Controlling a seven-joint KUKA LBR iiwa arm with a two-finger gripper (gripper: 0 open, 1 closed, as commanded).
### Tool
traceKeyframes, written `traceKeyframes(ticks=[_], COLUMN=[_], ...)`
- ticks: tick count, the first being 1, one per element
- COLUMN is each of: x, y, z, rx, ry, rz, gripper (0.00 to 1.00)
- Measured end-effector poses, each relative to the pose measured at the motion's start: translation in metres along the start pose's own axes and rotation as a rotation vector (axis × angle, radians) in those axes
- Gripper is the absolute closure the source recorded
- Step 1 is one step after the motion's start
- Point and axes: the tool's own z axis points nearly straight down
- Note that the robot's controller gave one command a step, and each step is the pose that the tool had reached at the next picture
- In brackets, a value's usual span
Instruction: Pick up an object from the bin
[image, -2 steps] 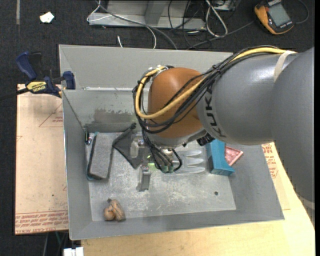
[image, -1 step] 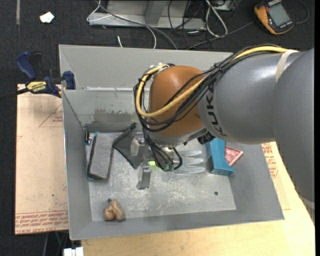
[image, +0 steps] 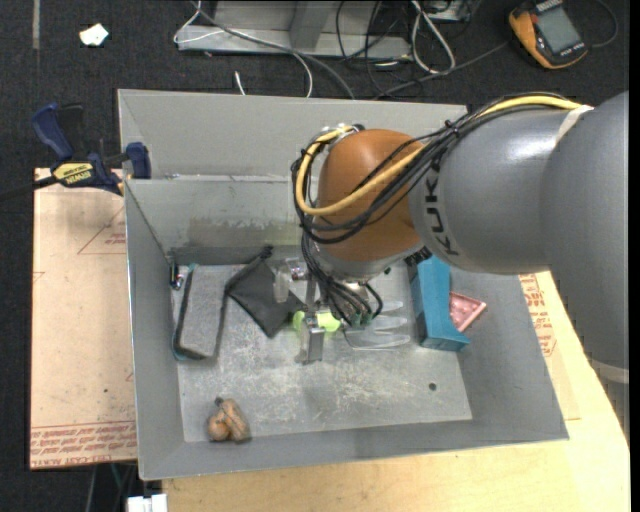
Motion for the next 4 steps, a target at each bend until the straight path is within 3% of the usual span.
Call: traceKeyframes(ticks=[1, 2, 3, 4], x=[-0.010, -0.016, -0.019, -0.019], y=[-0.013, -0.032, -0.039, -0.039], z=[0.025, 0.052, 0.065, 0.065], rx=[0.005, 0.001, -0.004, -0.004], ry=[0.008, 0.005, -0.002, -0.001], rz=[-0.015, -0.043, -0.101, -0.101], gripper=[0.00, 0.00, 1.00, 1.00])
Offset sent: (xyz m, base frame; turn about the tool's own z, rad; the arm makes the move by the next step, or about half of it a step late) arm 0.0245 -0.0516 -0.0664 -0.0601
